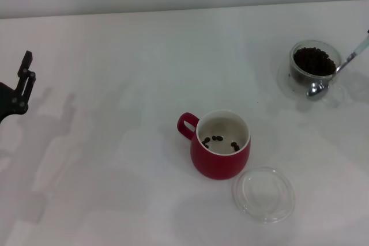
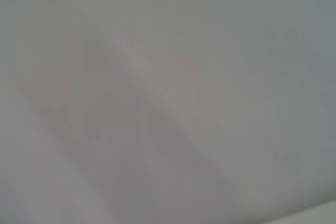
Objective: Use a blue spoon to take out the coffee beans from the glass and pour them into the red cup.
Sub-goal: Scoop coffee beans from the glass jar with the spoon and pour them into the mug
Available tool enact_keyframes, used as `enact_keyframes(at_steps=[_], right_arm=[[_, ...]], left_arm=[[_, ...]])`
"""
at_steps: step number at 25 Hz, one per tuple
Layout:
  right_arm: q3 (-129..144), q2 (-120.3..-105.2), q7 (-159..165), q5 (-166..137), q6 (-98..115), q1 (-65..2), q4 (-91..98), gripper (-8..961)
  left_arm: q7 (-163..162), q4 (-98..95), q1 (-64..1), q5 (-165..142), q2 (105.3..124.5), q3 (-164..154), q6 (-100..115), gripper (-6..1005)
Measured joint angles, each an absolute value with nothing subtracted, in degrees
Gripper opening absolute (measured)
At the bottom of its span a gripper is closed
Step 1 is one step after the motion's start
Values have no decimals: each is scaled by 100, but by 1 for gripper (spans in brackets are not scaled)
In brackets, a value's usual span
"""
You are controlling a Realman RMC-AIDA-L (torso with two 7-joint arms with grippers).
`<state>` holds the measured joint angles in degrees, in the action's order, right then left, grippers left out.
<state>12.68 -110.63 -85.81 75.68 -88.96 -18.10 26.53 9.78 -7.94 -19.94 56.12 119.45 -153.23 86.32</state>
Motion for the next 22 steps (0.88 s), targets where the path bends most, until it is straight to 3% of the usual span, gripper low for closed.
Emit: enact_keyframes(at_steps=[22], right_arm=[[1266,-11302,-9659,8035,-8206,-2211,2642,153]], left_arm=[[967,-923,-1916,5752,11945,-15319,8505,544]])
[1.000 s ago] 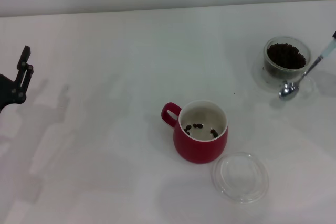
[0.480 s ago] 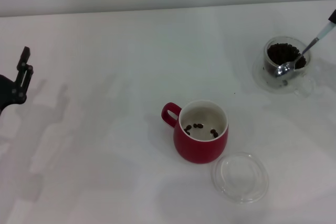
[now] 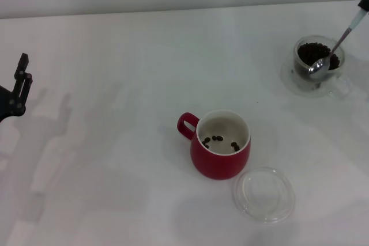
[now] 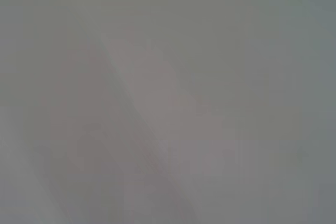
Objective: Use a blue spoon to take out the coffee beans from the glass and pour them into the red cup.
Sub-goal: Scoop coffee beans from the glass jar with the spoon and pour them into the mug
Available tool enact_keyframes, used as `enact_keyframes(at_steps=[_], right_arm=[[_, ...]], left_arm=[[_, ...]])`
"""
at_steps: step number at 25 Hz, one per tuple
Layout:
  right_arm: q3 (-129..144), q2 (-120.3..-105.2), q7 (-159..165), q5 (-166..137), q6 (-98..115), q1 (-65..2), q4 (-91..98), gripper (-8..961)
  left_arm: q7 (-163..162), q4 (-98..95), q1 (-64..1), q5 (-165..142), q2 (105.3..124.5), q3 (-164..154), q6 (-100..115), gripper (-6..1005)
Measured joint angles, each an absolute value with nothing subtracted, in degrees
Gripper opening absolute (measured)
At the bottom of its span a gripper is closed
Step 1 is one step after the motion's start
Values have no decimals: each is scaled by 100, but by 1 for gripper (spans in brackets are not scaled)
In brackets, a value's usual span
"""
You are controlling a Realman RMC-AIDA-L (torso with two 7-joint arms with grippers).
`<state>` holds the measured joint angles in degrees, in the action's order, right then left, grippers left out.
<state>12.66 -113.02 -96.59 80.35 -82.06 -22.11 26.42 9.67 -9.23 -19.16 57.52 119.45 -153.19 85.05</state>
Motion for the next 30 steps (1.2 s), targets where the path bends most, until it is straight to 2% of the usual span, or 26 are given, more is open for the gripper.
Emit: enact_keyframes(at_steps=[13,27,30], right_arm=[[1266,-11157,-9792,8261,-7993,-2285,2670,155],[1317,-11249,-10645,8228,-7438,-2457,2611,156],[1317,-11307,-10880,8253,-7408,-2470,2610,157]], left_arm=[[966,-923,-1928,5845,11935,-15310,8499,544],[966,-940,-2024,5898,11946,-15310,8319,543],[966,-941,-2040,5898,11953,-15311,8273,543]])
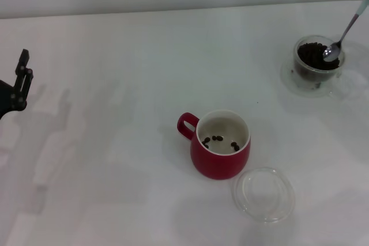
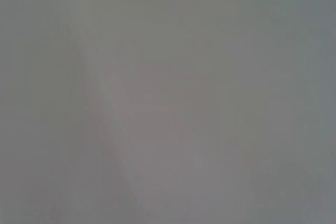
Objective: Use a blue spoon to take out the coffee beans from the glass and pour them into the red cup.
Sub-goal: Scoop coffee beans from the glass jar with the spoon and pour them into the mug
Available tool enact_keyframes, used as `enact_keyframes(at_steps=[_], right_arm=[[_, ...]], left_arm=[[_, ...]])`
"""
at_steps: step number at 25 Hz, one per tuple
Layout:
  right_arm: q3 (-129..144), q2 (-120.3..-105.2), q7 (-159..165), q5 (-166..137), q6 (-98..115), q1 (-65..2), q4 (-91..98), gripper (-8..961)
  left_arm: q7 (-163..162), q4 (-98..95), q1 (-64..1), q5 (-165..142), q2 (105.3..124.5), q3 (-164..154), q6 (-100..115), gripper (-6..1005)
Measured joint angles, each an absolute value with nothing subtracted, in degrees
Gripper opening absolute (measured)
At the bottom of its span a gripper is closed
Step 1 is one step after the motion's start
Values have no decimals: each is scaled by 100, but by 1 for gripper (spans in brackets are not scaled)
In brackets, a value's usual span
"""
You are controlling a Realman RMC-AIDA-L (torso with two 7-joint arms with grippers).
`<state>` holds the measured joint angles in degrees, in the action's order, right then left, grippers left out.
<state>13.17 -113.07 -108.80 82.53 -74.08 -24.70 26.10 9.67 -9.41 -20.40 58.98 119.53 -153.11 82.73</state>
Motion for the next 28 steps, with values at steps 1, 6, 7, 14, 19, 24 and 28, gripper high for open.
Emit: enact_keyframes(at_steps=[1,6,7,14,19,24,28], right_arm=[[1312,-11327,-10943,8257,-7402,-2477,2610,157],[1329,-11400,-11081,8257,-7209,-2564,2608,157],[1331,-11417,-11082,8250,-7168,-2585,2606,157],[1328,-11492,-11020,8243,-6918,-2684,2470,158],[1280,-11498,-10918,8264,-6824,-2686,2369,159],[1270,-11492,-10575,8268,-6668,-2644,2255,159],[1266,-11462,-10104,8271,-6564,-2621,2228,160]], left_arm=[[966,-941,-2040,5898,11954,-15311,8271,543],[961,-941,-2040,5905,11954,-15310,8267,543],[961,-941,-2040,5905,11954,-15311,8264,543],[958,-940,-2029,5916,11950,-15311,8223,543],[957,-933,-2034,5917,11937,-15311,8218,543],[958,-887,-2078,5916,11926,-15310,8203,543],[957,-870,-2092,5915,11922,-15311,8131,543]])
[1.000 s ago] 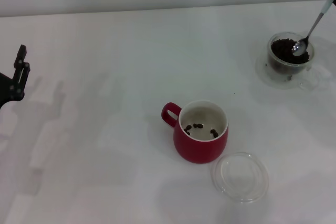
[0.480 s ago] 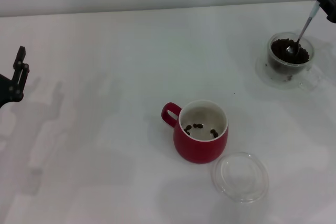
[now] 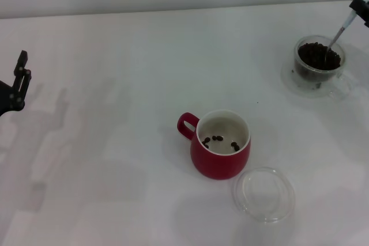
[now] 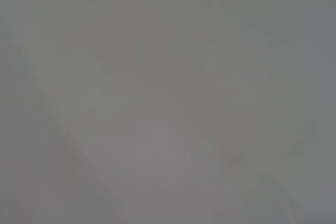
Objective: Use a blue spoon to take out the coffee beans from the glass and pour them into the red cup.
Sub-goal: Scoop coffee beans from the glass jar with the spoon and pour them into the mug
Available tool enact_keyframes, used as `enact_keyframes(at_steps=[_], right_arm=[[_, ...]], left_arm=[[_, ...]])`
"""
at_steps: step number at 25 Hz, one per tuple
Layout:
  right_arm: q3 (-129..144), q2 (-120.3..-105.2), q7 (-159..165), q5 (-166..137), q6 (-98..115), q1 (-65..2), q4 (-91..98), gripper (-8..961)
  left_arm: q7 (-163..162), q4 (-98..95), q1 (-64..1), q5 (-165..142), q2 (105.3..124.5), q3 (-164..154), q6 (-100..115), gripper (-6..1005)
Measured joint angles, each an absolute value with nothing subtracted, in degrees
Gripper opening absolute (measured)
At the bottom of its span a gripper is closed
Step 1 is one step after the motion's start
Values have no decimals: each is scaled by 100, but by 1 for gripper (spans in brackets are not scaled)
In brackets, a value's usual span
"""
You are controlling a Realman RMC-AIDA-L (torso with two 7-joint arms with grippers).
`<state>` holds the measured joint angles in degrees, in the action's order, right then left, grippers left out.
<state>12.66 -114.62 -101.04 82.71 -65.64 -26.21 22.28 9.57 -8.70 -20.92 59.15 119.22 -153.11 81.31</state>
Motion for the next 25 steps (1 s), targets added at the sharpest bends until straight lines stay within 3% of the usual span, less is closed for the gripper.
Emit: enact_keyframes(at_steps=[13,25], right_arm=[[1261,-11453,-8944,8509,-6456,-2459,2166,161],[1256,-11358,-8181,8618,-6265,-2452,1916,163]], left_arm=[[958,-866,-2099,5915,11908,-15311,8120,543],[966,-807,-2101,5915,11909,-15310,8121,543]])
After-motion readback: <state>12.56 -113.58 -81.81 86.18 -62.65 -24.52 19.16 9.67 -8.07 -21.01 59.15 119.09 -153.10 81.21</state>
